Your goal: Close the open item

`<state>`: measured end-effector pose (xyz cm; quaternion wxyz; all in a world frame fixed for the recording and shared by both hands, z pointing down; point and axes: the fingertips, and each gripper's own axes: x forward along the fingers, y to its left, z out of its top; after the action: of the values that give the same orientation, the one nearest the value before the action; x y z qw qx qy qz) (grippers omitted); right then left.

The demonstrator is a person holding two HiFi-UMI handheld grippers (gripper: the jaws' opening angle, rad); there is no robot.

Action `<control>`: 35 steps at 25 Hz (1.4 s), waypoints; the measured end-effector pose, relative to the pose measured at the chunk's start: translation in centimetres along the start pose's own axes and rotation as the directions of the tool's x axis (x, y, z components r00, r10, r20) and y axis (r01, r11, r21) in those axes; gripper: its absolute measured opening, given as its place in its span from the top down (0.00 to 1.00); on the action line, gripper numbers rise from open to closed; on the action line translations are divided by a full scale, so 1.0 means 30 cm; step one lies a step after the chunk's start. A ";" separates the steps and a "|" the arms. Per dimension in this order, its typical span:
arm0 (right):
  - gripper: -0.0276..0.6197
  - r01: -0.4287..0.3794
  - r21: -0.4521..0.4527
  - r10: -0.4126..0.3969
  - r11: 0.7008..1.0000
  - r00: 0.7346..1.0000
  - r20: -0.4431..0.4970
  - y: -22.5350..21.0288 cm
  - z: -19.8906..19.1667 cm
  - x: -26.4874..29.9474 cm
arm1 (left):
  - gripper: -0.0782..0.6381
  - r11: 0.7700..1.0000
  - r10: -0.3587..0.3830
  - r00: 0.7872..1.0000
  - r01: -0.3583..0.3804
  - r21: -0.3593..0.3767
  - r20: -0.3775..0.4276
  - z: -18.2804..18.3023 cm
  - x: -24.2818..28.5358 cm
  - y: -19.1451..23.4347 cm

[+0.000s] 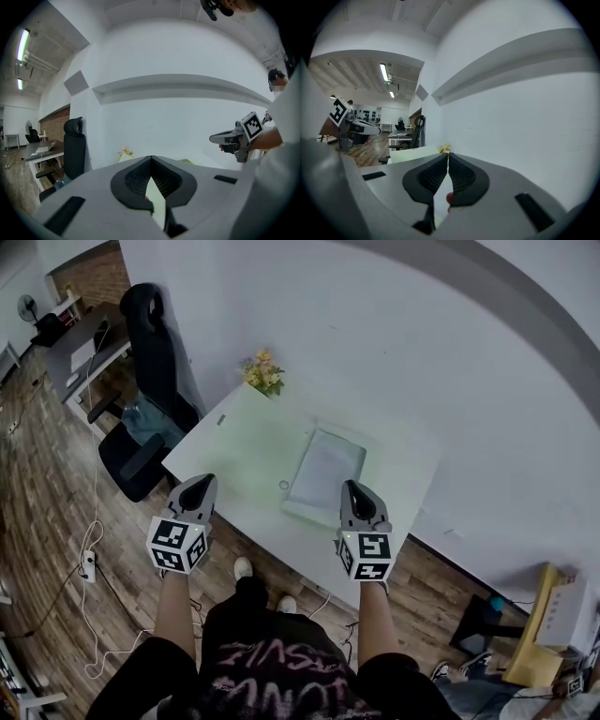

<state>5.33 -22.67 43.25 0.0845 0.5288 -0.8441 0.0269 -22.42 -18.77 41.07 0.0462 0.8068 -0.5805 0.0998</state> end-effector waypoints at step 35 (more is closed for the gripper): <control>0.91 -0.013 0.015 0.015 1.000 0.987 -0.159 0.207 -0.115 0.626 | 0.75 0.997 -0.080 0.982 0.076 -0.031 -0.173 -0.234 0.382 0.552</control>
<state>-7.85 -36.18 50.12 0.1475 0.5197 -0.8381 0.0754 -35.33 -33.40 49.68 0.1104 0.8164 -0.5435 0.1609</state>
